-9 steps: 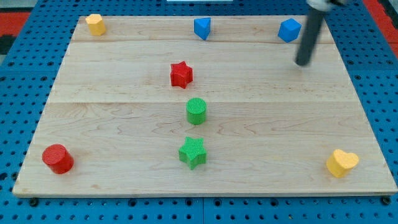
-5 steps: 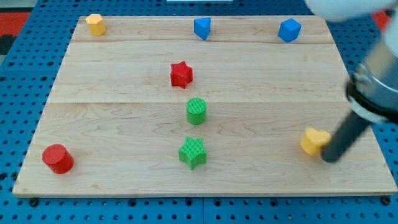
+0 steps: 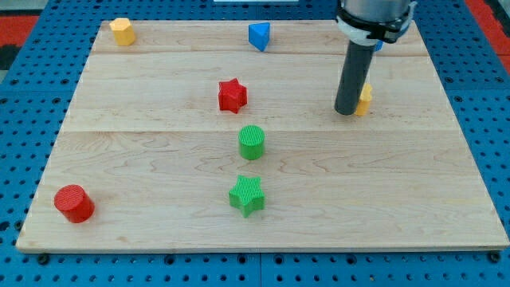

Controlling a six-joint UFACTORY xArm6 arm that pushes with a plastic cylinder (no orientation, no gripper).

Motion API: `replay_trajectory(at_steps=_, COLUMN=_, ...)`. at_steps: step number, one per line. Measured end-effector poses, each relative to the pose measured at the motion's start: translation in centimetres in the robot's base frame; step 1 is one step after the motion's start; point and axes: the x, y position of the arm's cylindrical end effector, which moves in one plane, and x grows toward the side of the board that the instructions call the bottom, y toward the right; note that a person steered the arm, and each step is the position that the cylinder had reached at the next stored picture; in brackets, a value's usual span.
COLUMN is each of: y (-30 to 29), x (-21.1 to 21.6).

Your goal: Move the yellow heart towards top center

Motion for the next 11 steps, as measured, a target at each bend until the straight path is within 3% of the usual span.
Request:
replay_trajectory(at_steps=2, y=5.7, x=-0.1)
replay_trajectory(at_steps=4, y=5.0, x=-6.9)
replay_trajectory(at_steps=5, y=10.0, x=-3.8)
replay_trajectory(at_steps=6, y=10.9, x=-7.8)
replay_trajectory(at_steps=8, y=-2.9, x=-11.8)
replay_trajectory(at_steps=9, y=-2.1, x=-9.2)
replay_trajectory(at_steps=10, y=-8.2, x=-8.2)
replay_trajectory(at_steps=11, y=-9.2, x=-9.5)
